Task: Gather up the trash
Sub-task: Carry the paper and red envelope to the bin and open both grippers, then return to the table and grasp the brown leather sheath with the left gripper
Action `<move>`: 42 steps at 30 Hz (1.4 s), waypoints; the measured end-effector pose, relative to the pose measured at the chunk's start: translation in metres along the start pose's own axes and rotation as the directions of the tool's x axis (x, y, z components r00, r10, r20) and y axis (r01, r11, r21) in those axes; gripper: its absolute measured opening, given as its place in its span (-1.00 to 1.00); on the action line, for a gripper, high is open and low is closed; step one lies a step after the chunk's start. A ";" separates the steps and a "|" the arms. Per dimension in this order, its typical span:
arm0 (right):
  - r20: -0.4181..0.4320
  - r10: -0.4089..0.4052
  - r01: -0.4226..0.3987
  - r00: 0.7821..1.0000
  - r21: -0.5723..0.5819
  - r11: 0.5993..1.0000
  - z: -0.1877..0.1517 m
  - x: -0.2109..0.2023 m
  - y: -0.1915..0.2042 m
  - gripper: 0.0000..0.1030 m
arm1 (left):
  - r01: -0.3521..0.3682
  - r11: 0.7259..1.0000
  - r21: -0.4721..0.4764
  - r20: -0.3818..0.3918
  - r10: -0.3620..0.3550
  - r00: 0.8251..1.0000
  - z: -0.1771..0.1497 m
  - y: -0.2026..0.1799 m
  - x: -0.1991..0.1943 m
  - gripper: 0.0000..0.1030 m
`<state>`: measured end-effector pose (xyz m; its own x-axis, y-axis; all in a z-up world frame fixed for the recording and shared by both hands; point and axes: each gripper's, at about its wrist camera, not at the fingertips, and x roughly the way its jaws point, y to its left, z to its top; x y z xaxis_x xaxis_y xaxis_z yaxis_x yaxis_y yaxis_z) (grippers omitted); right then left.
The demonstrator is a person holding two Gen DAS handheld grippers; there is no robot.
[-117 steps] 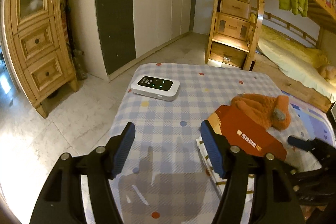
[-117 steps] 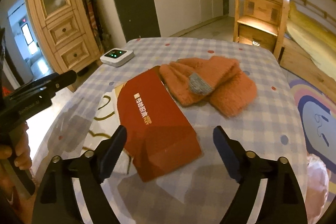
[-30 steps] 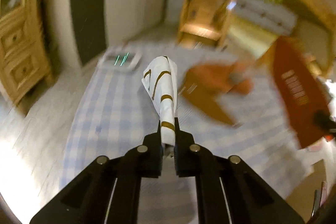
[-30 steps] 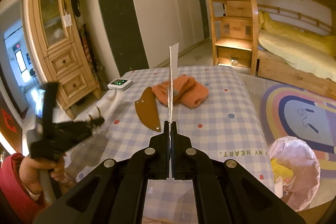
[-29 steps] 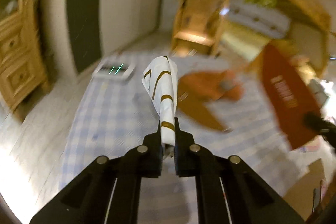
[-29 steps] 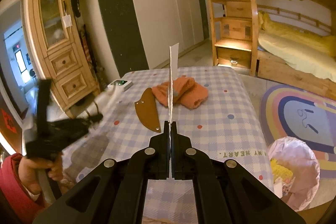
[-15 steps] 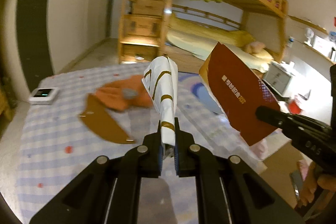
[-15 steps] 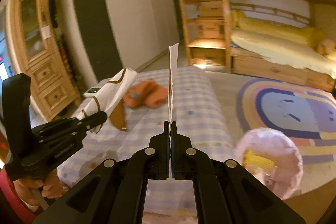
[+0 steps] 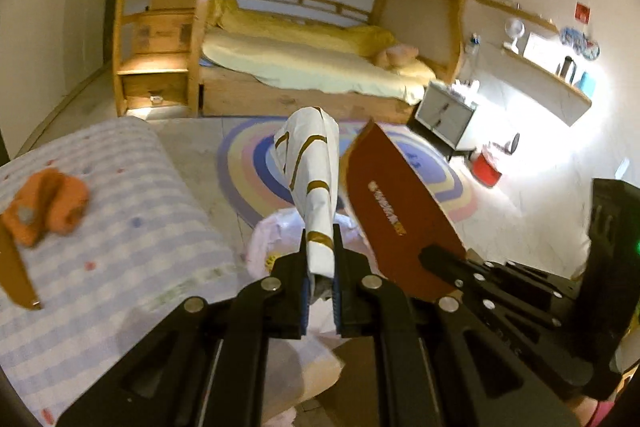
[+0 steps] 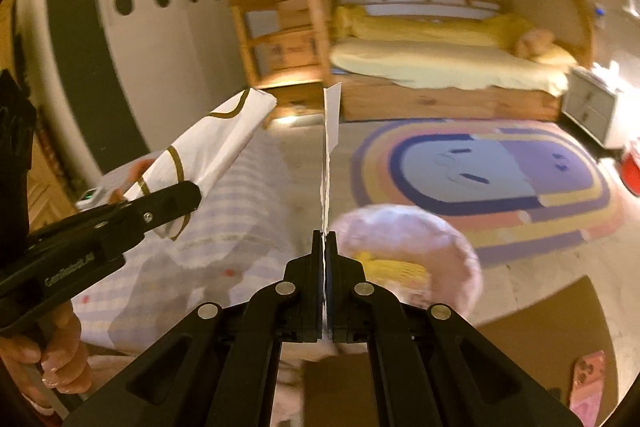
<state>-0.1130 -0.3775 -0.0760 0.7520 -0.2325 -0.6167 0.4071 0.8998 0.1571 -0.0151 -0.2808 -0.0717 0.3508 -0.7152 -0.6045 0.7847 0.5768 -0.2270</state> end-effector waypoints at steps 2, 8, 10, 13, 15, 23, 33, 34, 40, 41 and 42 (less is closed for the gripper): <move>-0.019 -0.019 0.019 1.000 0.031 0.999 -0.001 0.006 -0.015 -0.98 | 0.002 1.000 0.018 -0.033 -0.001 0.999 0.002 -0.011 0.019 -0.86; -0.076 -0.056 0.065 0.996 0.118 0.991 -0.006 0.035 -0.061 -0.96 | -0.013 0.999 0.041 -0.137 0.019 0.990 0.002 -0.021 0.078 -0.86; -0.082 -0.061 0.071 0.995 0.127 0.989 -0.009 0.043 -0.070 -0.95 | -0.010 0.999 0.045 -0.146 0.017 0.989 0.004 -0.020 0.083 -0.86; -0.086 -0.069 0.080 0.994 0.133 0.988 -0.012 0.056 -0.081 -0.91 | 0.005 0.999 0.052 -0.139 0.002 0.990 0.010 -0.022 0.088 -0.68; -0.097 -0.060 0.073 0.993 0.140 0.988 -0.011 0.064 -0.085 -0.89 | 0.009 0.999 0.039 -0.141 -0.003 0.990 0.012 -0.021 0.092 -0.20; -0.052 -0.066 0.073 0.996 0.147 0.986 -0.009 0.036 -0.078 -0.78 | -0.002 1.000 0.006 -0.076 0.003 0.997 0.010 -0.015 0.068 0.13; -0.020 0.050 -0.049 0.999 0.054 0.997 0.005 0.006 -0.021 -0.78 | -0.169 0.986 0.005 0.021 0.169 0.985 0.006 0.032 -0.017 0.14; -0.023 0.064 -0.063 0.998 0.043 0.997 0.007 0.006 -0.015 -0.78 | -0.189 0.982 -0.007 0.028 0.189 0.982 0.004 0.041 -0.026 0.14; -0.051 0.165 -0.167 0.985 -0.059 0.984 0.019 0.020 0.057 -0.53 | -0.337 0.936 -0.100 0.064 0.344 0.937 -0.014 0.115 -0.079 0.15; -0.056 0.175 -0.179 0.983 -0.069 0.981 0.020 0.023 0.066 -0.48 | -0.357 0.923 -0.145 0.063 0.368 0.928 -0.017 0.134 -0.089 0.15; -0.068 0.197 -0.203 0.978 -0.090 0.975 0.023 0.029 0.082 -0.44 | -0.370 0.912 -0.177 0.062 0.386 0.921 -0.019 0.147 -0.095 0.15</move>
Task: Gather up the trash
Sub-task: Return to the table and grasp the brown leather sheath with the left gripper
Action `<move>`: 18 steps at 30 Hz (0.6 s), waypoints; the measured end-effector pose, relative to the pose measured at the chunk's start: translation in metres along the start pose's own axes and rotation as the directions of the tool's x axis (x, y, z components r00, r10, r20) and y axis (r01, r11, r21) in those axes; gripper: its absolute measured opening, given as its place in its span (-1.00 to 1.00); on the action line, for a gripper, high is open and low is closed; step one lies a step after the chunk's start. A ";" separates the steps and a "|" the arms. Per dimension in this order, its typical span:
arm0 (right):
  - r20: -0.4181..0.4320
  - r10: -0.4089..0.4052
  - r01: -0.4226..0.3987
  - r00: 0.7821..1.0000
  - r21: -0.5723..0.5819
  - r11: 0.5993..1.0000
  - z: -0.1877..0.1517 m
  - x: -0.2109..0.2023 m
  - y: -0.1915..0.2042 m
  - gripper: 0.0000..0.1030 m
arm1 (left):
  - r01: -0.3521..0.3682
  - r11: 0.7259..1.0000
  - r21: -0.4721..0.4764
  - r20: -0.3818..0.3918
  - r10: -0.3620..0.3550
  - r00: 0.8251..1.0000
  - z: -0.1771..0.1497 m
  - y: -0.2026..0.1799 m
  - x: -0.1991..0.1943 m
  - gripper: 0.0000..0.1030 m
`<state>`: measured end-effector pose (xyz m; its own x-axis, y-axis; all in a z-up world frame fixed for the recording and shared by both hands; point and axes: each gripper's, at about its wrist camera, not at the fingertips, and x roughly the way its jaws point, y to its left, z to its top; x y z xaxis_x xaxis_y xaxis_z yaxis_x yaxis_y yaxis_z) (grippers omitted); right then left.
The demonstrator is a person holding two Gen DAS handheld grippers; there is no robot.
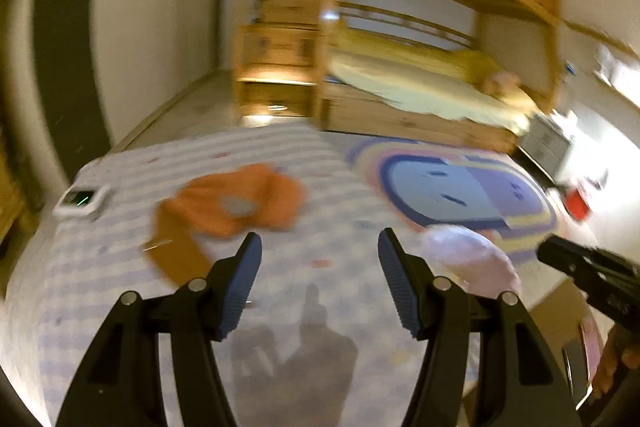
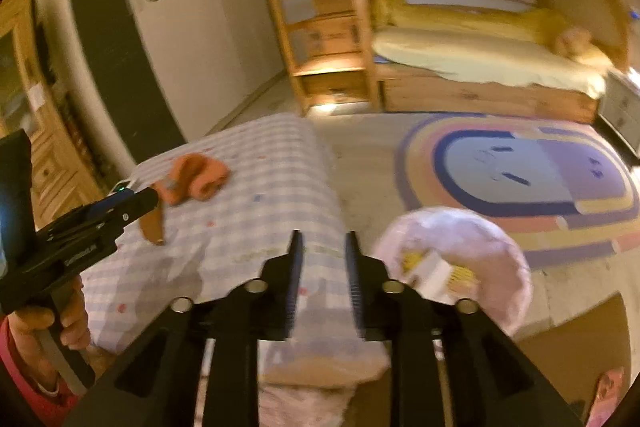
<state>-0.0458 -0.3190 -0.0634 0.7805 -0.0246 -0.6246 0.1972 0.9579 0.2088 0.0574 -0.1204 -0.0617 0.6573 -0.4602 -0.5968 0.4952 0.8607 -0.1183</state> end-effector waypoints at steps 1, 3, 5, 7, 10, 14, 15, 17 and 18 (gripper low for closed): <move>-0.004 0.010 -0.010 1.000 -0.013 1.000 0.002 0.004 0.008 -0.43 | -0.023 0.999 -0.028 0.002 0.023 1.000 0.001 0.015 -0.001 0.15; -0.014 0.034 -0.034 0.999 -0.056 0.998 0.009 0.018 0.030 -0.40 | -0.084 0.994 -0.071 0.008 0.085 0.996 0.004 0.044 -0.003 0.15; -0.022 0.052 -0.053 0.998 -0.091 0.994 0.014 0.032 0.048 -0.34 | -0.146 0.985 -0.095 0.011 0.147 0.989 0.006 0.067 -0.005 0.16; -0.032 0.072 -0.076 0.997 -0.120 0.990 0.020 0.047 0.064 -0.31 | -0.206 0.972 -0.114 0.010 0.208 0.978 0.008 0.089 -0.007 0.17; -0.053 0.099 -0.106 0.994 -0.145 0.984 0.030 0.068 0.082 -0.31 | -0.265 0.956 -0.122 -0.009 0.266 0.964 0.010 0.113 -0.004 0.18; -0.103 0.108 -0.124 0.989 -0.165 0.978 0.044 0.109 0.103 -0.31 | -0.297 0.947 -0.119 -0.036 0.295 0.955 0.013 0.131 0.004 0.19; -0.109 0.108 -0.125 0.988 -0.167 0.978 0.045 0.114 0.105 -0.31 | -0.311 0.943 -0.121 -0.042 0.308 0.951 0.014 0.135 0.007 0.19; -0.124 0.110 -0.131 0.986 -0.169 0.977 0.048 0.125 0.109 -0.31 | -0.330 0.935 -0.128 -0.059 0.325 0.944 0.017 0.142 0.014 0.19; -0.134 0.111 -0.133 0.985 -0.172 0.976 0.050 0.132 0.112 -0.25 | -0.332 0.934 -0.135 -0.069 0.325 0.943 0.017 0.143 0.017 0.19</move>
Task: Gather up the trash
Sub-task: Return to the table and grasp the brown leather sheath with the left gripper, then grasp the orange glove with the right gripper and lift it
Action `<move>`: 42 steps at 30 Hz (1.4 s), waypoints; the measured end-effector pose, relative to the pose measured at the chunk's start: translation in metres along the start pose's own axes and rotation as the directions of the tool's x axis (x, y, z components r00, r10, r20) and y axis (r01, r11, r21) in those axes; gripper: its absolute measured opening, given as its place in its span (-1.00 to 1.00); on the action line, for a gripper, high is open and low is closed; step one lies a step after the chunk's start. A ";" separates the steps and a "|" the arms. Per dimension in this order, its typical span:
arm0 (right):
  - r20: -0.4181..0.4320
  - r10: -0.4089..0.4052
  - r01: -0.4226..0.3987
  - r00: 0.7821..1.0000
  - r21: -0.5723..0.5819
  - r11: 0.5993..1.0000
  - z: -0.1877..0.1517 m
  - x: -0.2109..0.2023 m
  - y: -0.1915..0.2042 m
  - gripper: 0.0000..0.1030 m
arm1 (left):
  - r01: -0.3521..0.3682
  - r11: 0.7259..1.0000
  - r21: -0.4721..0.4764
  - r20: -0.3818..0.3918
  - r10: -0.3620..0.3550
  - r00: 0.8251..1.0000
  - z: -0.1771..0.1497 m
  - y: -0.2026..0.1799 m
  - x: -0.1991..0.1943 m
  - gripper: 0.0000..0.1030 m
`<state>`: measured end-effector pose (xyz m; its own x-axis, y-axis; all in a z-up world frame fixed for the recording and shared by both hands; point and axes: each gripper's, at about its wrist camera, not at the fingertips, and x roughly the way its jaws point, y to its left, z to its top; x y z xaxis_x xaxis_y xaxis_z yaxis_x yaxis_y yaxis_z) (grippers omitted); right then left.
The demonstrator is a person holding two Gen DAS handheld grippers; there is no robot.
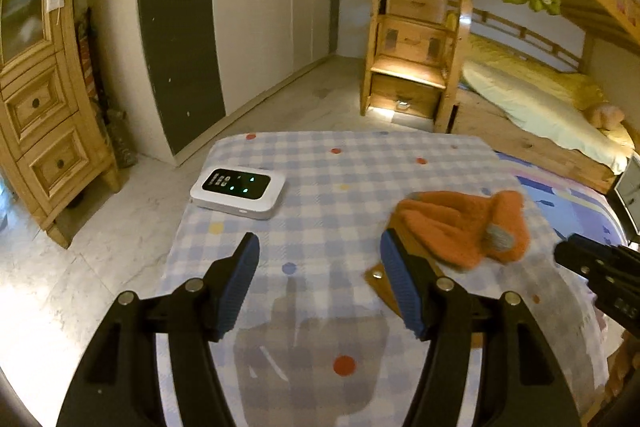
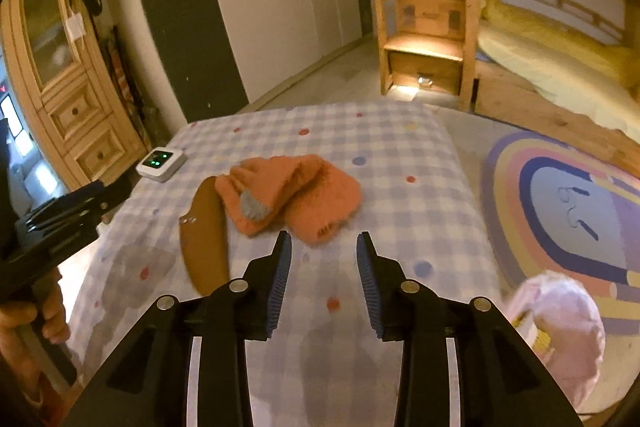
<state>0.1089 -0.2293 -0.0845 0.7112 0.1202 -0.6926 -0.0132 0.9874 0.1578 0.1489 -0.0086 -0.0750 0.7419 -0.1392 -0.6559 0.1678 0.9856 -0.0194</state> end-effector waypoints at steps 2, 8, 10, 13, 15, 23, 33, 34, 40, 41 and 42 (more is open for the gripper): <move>-0.023 -0.005 0.004 1.000 -0.015 1.000 0.010 0.019 0.003 -0.04 | 0.010 1.000 -0.019 -0.018 -0.010 1.000 -0.001 0.001 0.002 0.19; -0.103 -0.008 0.008 0.995 0.001 1.000 0.021 0.056 0.005 0.05 | 0.015 1.000 -0.022 -0.044 -0.016 0.999 -0.005 0.000 0.008 0.19; -0.102 -0.005 0.006 0.995 0.012 1.000 0.020 0.059 0.007 -0.52 | 0.026 0.999 -0.021 -0.065 -0.027 0.997 -0.009 -0.003 0.010 0.20; -0.058 0.012 -0.010 0.998 0.036 0.999 0.017 0.040 0.004 -0.80 | 0.064 0.997 -0.032 -0.103 -0.067 0.992 -0.018 -0.009 0.011 0.20; -0.016 -0.011 0.011 1.000 0.025 1.000 0.013 0.023 0.003 -0.81 | 0.093 0.995 -0.033 -0.116 -0.097 0.989 -0.024 -0.018 0.009 0.27; 0.094 -0.093 0.088 0.991 0.052 0.995 -0.007 -0.047 -0.013 -0.82 | 0.099 0.995 0.002 -0.150 -0.097 0.984 -0.030 -0.062 0.018 0.43; 0.099 -0.092 0.086 0.991 0.062 0.994 -0.027 -0.085 -0.025 -0.81 | -0.008 0.999 0.039 -0.249 0.017 0.968 -0.037 -0.084 0.050 0.43; 0.102 -0.090 0.085 0.991 0.061 0.995 -0.028 -0.087 -0.023 -0.81 | -0.014 0.999 0.039 -0.250 0.023 0.968 -0.038 -0.081 0.047 0.43; 0.123 -0.075 0.069 0.990 0.048 0.996 -0.041 -0.099 -0.020 -0.81 | 0.026 0.999 -0.021 -0.247 -0.031 0.968 -0.053 -0.048 0.026 0.23; 0.126 -0.068 0.062 0.990 0.049 0.997 -0.043 -0.099 -0.020 -0.81 | 0.026 1.000 -0.014 -0.244 -0.029 0.969 -0.052 -0.047 0.026 0.17; 0.127 -0.066 0.060 0.990 0.049 0.997 -0.043 -0.098 -0.019 -0.81 | 0.019 1.000 0.005 -0.239 -0.017 0.971 -0.052 -0.049 0.028 0.06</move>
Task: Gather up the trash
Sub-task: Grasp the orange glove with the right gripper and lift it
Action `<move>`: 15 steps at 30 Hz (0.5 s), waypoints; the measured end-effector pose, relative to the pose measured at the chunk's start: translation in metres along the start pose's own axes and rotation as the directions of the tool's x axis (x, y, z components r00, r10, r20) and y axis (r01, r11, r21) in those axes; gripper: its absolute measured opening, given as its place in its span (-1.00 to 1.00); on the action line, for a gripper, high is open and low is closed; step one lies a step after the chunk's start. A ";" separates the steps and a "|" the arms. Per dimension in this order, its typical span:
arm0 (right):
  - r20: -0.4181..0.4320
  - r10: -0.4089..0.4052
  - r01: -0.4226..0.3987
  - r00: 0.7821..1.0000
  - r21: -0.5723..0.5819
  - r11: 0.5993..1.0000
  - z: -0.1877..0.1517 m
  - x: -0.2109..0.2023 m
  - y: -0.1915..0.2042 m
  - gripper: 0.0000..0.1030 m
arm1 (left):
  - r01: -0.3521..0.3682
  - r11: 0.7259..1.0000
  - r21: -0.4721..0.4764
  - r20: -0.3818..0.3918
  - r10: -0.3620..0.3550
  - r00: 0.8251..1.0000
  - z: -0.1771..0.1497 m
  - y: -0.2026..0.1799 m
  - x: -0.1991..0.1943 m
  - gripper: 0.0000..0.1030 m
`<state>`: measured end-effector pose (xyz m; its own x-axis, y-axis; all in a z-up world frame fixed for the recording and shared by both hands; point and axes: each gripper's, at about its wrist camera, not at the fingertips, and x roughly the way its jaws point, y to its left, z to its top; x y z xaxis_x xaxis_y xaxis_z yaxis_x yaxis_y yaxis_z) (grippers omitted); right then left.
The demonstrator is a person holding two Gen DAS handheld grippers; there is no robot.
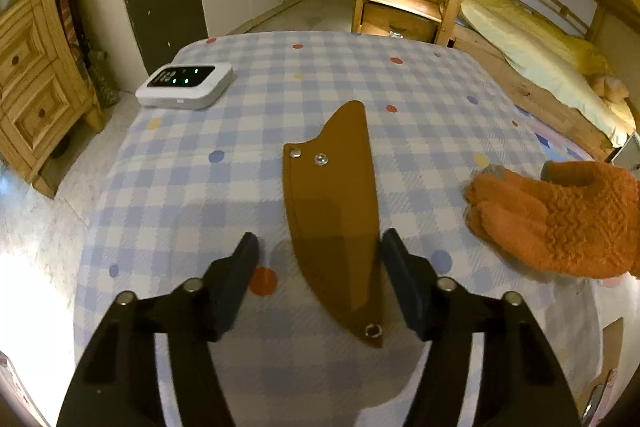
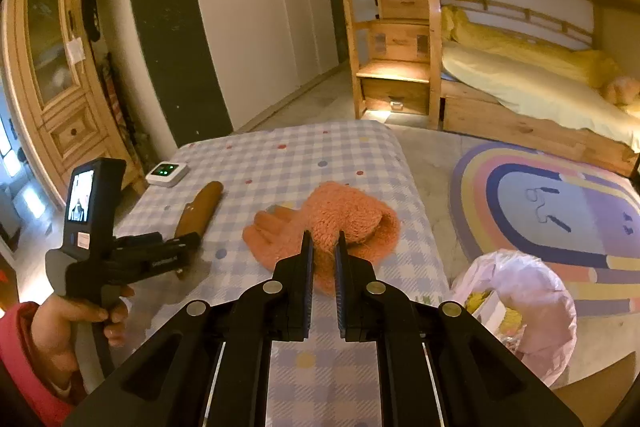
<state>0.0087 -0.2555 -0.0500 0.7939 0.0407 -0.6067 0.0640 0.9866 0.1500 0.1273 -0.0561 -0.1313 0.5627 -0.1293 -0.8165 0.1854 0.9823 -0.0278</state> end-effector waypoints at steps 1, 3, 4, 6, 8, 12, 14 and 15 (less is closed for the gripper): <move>0.000 0.002 -0.002 1.000 0.000 1.000 -0.001 0.000 0.000 -0.81 | -0.016 1.000 0.025 0.005 0.015 1.000 0.001 -0.004 0.002 0.01; -0.003 0.010 -0.010 1.000 0.003 1.000 -0.001 0.002 0.000 -0.81 | -0.035 0.996 0.083 0.018 0.034 0.999 0.004 -0.014 0.005 -0.12; -0.006 0.013 -0.013 1.000 0.004 1.000 0.000 0.002 0.000 -0.81 | -0.034 0.995 0.093 0.021 0.033 0.999 0.006 -0.017 0.006 -0.13; -0.006 0.016 -0.016 1.000 0.005 1.000 -0.003 -0.001 0.000 -0.81 | -0.020 0.996 0.084 0.017 0.019 1.000 0.010 -0.017 0.008 -0.15; -0.002 0.022 -0.022 1.000 0.008 1.000 -0.003 -0.005 -0.003 -0.81 | 0.020 0.998 0.062 0.022 -0.021 1.000 0.010 -0.016 0.003 -0.15; 0.031 0.019 -0.019 0.999 0.022 1.000 -0.001 -0.013 -0.006 -0.82 | 0.102 0.991 0.092 0.120 -0.113 0.986 0.001 -0.028 -0.028 -0.16; 0.057 0.007 -0.009 0.998 0.034 0.999 0.000 -0.021 -0.012 -0.82 | 0.149 0.982 0.114 0.156 -0.166 0.974 -0.006 -0.037 -0.044 -0.16; 0.072 -0.003 0.001 0.997 0.040 0.999 0.001 -0.027 -0.017 -0.82 | 0.170 0.977 0.131 0.176 -0.191 0.966 -0.010 -0.044 -0.052 -0.16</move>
<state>-0.0138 -0.2731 -0.0353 0.8351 0.0259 -0.5494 0.0884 0.9796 0.1806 0.0815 -0.0909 -0.0933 0.6497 -0.3368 -0.6815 0.3823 0.9196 -0.0901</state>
